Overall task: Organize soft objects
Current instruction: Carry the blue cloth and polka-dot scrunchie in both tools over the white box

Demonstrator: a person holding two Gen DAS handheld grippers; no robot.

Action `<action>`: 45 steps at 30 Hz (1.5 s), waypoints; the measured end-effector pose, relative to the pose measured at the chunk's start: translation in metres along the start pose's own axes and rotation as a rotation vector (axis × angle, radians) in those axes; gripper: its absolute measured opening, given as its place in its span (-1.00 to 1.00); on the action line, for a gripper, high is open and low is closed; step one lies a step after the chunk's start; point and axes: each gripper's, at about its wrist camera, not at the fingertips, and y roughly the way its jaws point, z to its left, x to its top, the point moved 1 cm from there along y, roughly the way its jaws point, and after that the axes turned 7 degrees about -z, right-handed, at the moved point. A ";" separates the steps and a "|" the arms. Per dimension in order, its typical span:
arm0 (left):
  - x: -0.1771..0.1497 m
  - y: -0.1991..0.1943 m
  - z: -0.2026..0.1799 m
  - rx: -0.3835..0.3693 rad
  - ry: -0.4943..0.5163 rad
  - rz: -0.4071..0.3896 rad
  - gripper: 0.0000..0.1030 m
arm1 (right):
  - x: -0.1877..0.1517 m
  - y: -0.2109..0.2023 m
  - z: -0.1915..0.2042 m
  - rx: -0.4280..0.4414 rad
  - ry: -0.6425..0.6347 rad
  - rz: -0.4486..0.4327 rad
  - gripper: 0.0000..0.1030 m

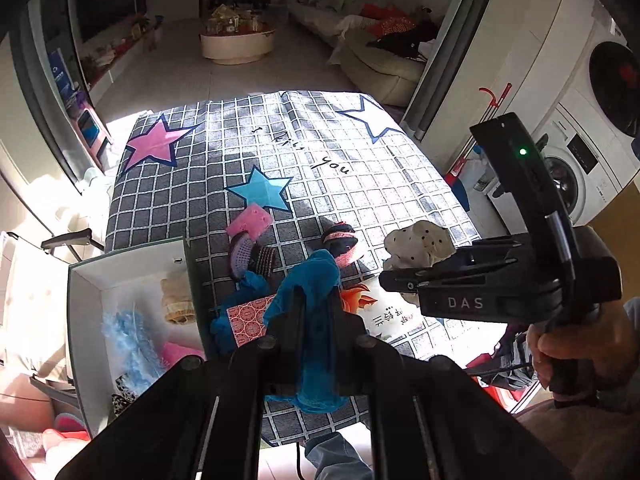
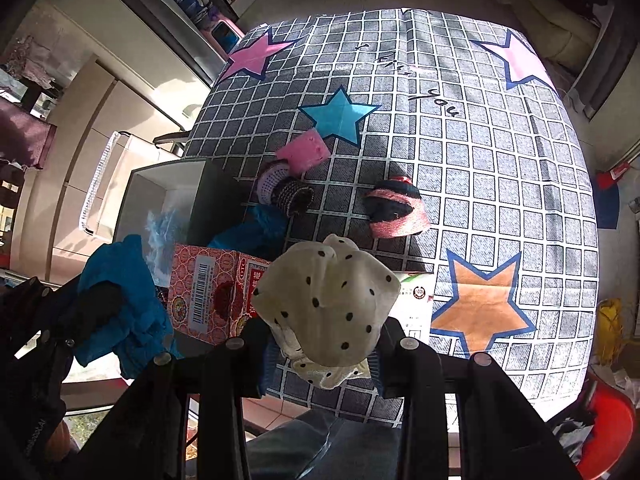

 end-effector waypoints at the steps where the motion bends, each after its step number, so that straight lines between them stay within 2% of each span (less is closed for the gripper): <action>1: -0.004 -0.004 0.007 0.023 -0.011 -0.008 -0.80 | 0.001 -0.001 0.006 0.005 -0.013 -0.006 -0.27; 9: -0.035 -0.025 0.035 0.149 -0.050 -0.015 -0.80 | 0.000 0.001 0.064 0.042 -0.170 -0.020 -0.27; 14: -0.048 -0.035 0.048 0.185 -0.091 -0.018 -0.80 | -0.005 0.007 0.094 0.067 -0.265 -0.007 -0.27; 23: -0.061 -0.044 0.068 0.266 -0.137 -0.018 -0.80 | -0.006 0.013 0.127 0.095 -0.362 0.015 -0.27; 34: -0.068 -0.046 0.073 0.287 -0.164 -0.014 -0.80 | -0.009 0.026 0.144 0.111 -0.436 0.065 -0.27; 45: -0.072 -0.043 0.079 0.293 -0.177 0.004 -0.80 | -0.008 0.032 0.147 0.114 -0.446 0.083 -0.27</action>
